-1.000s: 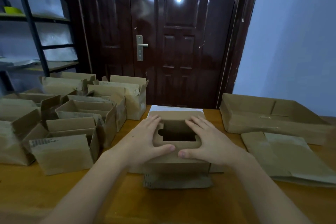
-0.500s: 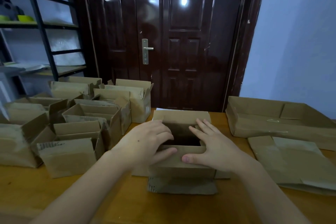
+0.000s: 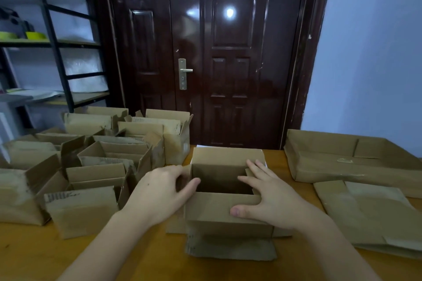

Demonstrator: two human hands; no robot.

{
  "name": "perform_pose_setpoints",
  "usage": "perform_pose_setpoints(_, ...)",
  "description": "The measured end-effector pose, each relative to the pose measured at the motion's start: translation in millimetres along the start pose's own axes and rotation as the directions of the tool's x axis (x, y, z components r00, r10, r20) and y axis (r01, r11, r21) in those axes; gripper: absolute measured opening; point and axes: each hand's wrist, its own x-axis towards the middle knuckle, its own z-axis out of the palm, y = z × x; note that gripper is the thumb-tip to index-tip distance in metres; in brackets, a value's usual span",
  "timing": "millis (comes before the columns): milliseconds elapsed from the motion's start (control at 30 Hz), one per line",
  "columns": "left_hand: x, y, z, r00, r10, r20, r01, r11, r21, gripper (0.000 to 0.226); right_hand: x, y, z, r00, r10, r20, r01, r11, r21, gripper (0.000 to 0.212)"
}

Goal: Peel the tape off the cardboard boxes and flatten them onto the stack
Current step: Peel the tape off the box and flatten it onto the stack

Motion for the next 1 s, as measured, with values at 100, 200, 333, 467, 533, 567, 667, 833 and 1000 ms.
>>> perform_pose_setpoints(100,20,17,14,0.987,-0.040,0.156,0.036,0.999,0.028,0.085,-3,-1,0,1.000,0.000,0.000,0.000,1.000,0.008,0.111)
perform_pose_setpoints(200,25,25,33,0.957,-0.100,0.271,0.105,0.994,-0.003,0.106,-6,2,-2,1.000,-0.010,-0.028,0.011,1.000,0.008,0.106)
perform_pose_setpoints(333,21,20,47,0.963,-0.110,0.244,0.135,0.987,-0.088,0.107,-10,-3,3,0.985,-0.128,-0.118,0.112,0.985,-0.131,0.089)
perform_pose_setpoints(467,22,16,49,0.963,-0.101,0.249,0.124,0.989,-0.080,0.108,-13,-13,1,0.984,-0.154,-0.088,0.135,0.972,-0.195,0.079)
perform_pose_setpoints(533,22,17,48,0.963,-0.100,0.251,0.122,0.990,-0.075,0.108,-14,-15,-4,0.979,-0.168,-0.114,0.142,0.967,-0.210,0.080)
perform_pose_setpoints(567,21,17,47,0.963,-0.100,0.251,0.122,0.990,-0.076,0.108,-16,-15,-8,0.973,-0.185,-0.136,0.151,0.963,-0.225,0.081)
perform_pose_setpoints(667,21,16,47,0.961,-0.103,0.255,0.128,0.988,-0.083,0.110,-21,-12,-22,0.958,-0.213,-0.191,0.152,0.945,-0.291,0.084)
perform_pose_setpoints(833,21,15,48,0.962,-0.111,0.250,0.138,0.986,-0.093,0.112,-36,15,-43,0.963,-0.093,-0.252,-0.009,0.926,-0.377,0.095)
perform_pose_setpoints(1000,21,17,51,0.967,-0.111,0.231,0.134,0.987,-0.084,0.105,-52,28,1,0.969,0.113,-0.222,-0.140,0.984,-0.109,0.083)
